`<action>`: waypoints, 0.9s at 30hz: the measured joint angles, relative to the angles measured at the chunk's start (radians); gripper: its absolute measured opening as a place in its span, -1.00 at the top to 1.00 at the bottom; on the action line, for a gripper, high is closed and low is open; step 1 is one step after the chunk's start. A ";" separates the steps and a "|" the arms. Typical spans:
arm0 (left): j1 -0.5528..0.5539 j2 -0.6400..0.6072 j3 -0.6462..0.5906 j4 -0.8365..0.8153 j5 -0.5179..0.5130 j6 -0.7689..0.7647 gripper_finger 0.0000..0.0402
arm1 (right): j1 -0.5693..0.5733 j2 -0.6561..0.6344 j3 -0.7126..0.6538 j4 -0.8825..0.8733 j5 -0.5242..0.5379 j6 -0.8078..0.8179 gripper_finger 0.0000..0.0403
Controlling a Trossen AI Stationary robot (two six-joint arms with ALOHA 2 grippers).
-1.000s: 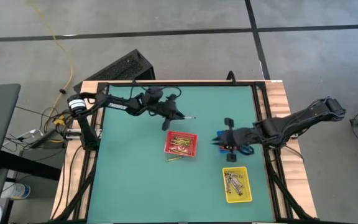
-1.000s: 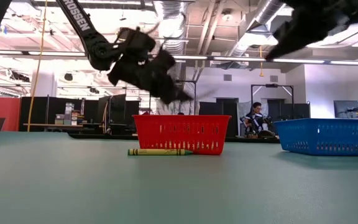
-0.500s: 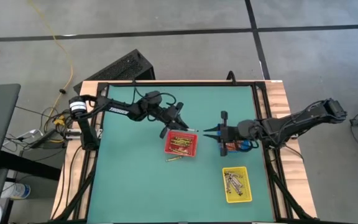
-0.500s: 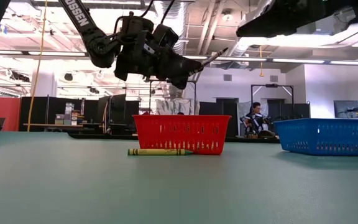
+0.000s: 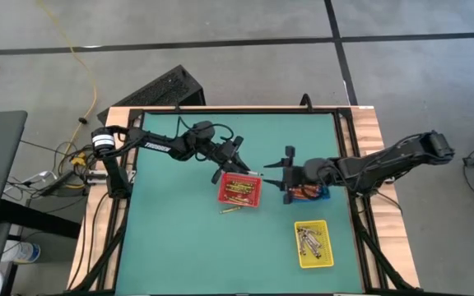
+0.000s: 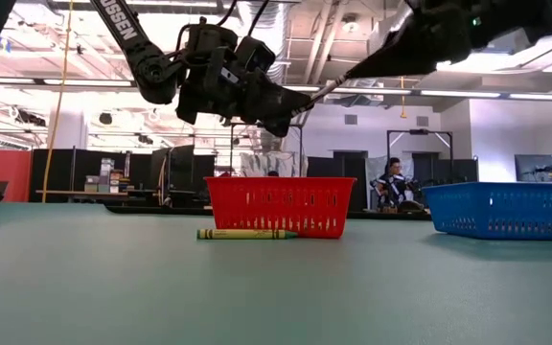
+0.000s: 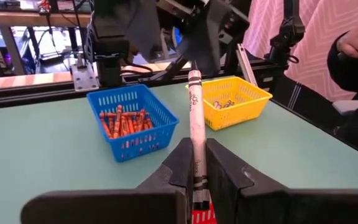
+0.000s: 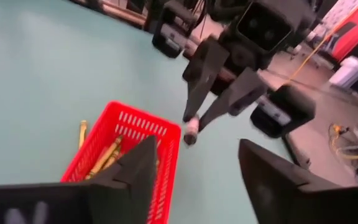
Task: Sort crayons
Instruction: Put the black crayon into the yellow basket
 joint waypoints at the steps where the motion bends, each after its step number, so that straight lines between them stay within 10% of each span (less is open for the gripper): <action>1: 0.000 0.000 0.000 0.000 0.000 0.000 0.91 | -0.003 0.004 0.000 0.013 0.000 -0.010 -0.16; 13: 0.000 0.000 0.000 -0.001 -0.018 -0.001 0.91 | -0.058 0.137 0.001 0.162 -0.047 -0.033 -0.09; 27: 0.000 0.000 0.000 -0.009 -0.034 0.004 0.91 | -0.063 0.140 0.009 0.135 -0.047 -0.031 0.79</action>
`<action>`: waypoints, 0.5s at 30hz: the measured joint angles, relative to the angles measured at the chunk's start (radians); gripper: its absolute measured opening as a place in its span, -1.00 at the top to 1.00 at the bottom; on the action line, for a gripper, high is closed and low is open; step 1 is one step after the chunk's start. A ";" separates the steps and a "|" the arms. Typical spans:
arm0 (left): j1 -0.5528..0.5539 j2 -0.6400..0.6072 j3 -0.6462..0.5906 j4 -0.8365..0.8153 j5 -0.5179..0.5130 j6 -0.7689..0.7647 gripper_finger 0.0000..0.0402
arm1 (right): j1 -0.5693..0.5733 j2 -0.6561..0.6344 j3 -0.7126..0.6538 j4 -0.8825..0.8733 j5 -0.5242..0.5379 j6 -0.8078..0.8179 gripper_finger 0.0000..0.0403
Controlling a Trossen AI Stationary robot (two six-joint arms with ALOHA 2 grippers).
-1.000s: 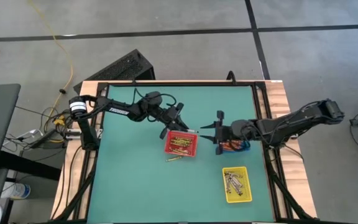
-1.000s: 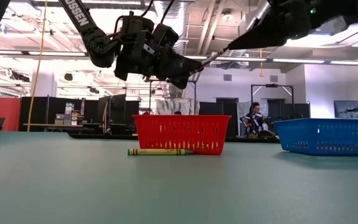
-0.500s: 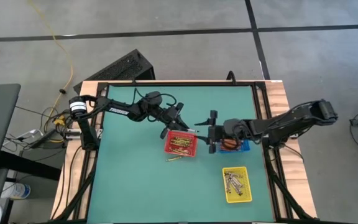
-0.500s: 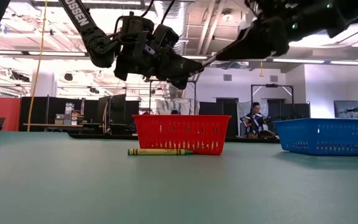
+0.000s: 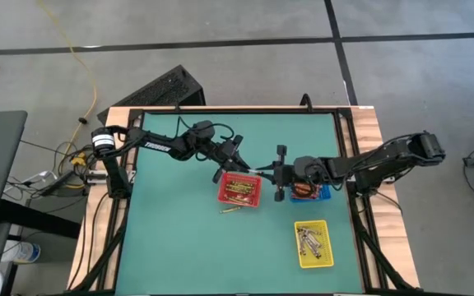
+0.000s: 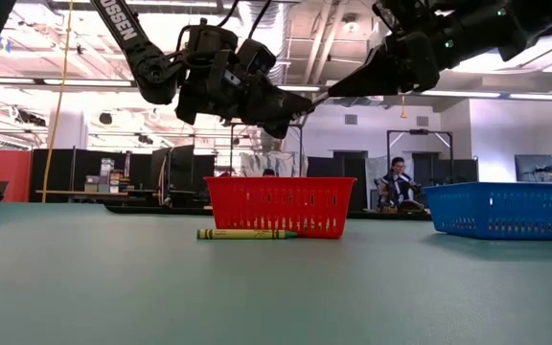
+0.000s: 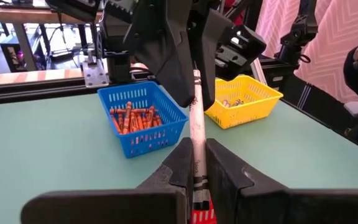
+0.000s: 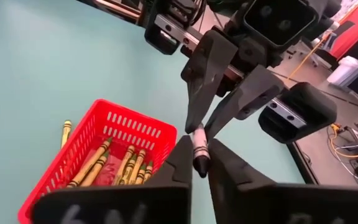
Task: Sort crayons
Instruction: Put the black crayon into the yellow basket
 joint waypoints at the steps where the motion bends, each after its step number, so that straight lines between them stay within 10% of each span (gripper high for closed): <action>1: 0.000 0.000 0.000 0.000 0.001 -0.003 0.91 | 0.000 0.000 0.000 -0.001 0.000 0.001 0.85; 15: 0.025 -0.032 -0.001 -0.051 0.054 -0.047 0.25 | 0.027 -0.053 0.002 -0.110 -0.059 0.188 0.97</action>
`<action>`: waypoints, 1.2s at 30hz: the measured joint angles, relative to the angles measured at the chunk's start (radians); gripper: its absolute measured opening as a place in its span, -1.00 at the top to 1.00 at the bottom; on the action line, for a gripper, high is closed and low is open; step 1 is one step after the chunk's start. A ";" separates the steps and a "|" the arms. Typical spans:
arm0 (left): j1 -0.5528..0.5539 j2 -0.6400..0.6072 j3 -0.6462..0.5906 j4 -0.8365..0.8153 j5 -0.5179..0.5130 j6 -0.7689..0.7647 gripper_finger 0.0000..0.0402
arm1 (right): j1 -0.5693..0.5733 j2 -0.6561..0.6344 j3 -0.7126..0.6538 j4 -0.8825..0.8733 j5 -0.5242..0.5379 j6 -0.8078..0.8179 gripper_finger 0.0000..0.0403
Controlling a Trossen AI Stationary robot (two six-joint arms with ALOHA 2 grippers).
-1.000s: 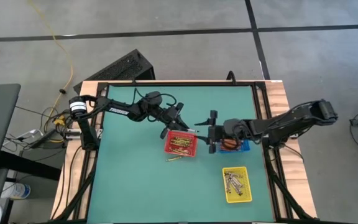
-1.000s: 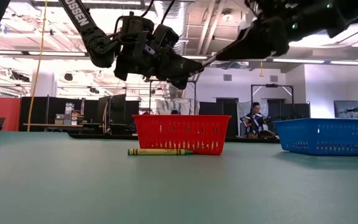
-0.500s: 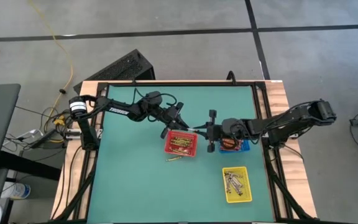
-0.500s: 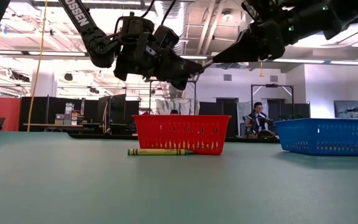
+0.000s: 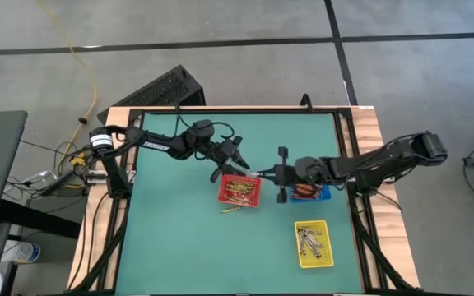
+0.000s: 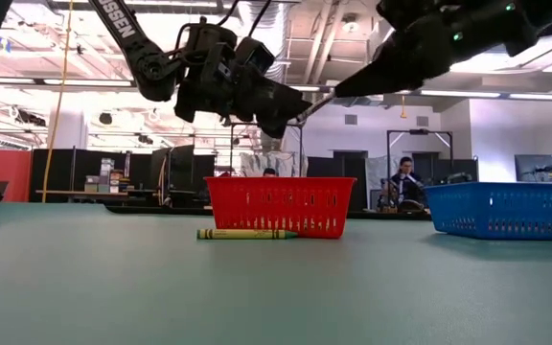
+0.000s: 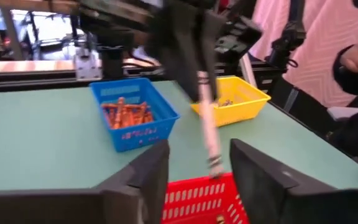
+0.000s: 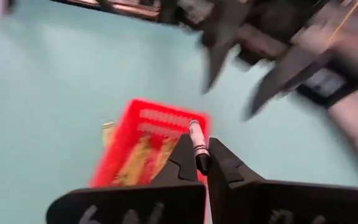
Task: Sort crayons
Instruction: Put the black crayon into the yellow basket
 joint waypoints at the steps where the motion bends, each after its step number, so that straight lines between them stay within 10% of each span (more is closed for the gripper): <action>1: 0.010 -0.011 0.000 -0.017 -0.001 0.002 0.19 | 0.011 -0.019 0.000 -0.036 -0.019 0.051 0.97; 20: 0.062 -0.082 0.000 -0.335 -0.069 0.059 -0.03 | 0.428 -0.319 0.080 -0.833 -0.486 1.329 0.97; 36: -0.229 -0.082 0.000 -0.316 -0.484 -0.068 -0.03 | 0.460 -0.143 0.080 -0.937 -0.554 1.357 0.63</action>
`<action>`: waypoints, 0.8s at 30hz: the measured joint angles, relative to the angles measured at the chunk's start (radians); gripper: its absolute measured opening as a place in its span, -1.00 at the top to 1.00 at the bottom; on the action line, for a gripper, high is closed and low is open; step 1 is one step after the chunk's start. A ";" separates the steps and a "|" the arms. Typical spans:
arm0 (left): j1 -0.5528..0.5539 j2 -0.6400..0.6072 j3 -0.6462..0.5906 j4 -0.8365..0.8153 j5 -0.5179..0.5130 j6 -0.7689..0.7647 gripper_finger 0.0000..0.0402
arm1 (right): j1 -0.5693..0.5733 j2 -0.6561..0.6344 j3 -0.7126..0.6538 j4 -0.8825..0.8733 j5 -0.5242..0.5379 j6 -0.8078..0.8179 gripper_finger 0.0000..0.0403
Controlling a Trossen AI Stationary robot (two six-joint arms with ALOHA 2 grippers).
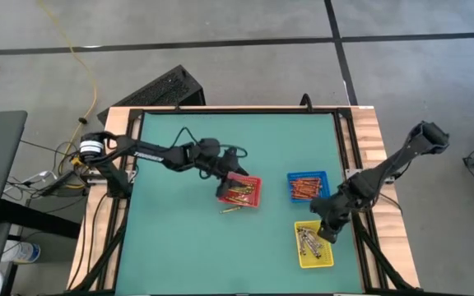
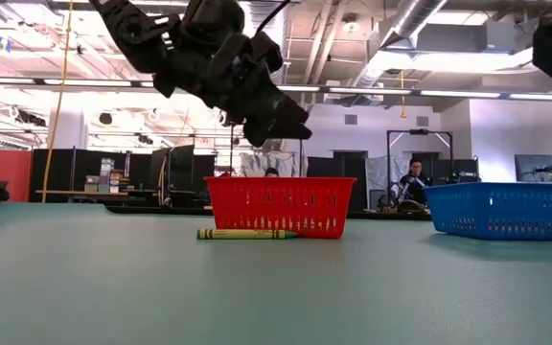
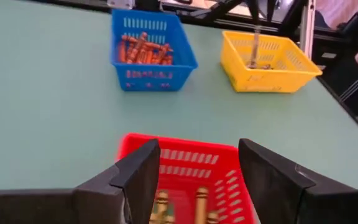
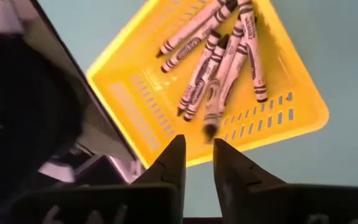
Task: Sort crayons
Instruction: Put the black crayon into the yellow basket, then put the green crayon into the red basket
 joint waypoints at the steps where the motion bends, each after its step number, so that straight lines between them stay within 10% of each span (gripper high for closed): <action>1: -0.016 0.000 0.000 -0.001 -0.015 -0.018 -0.03 | 0.001 0.013 0.000 0.000 -0.003 -0.020 0.61; 14: -0.227 0.000 0.000 -0.077 -0.047 -0.121 -0.03 | 0.061 0.027 0.033 -0.024 0.056 -0.201 0.55; 24: -0.407 0.000 0.001 -0.373 -0.409 -0.103 -0.03 | 0.178 0.027 0.102 -0.054 0.205 -0.145 0.65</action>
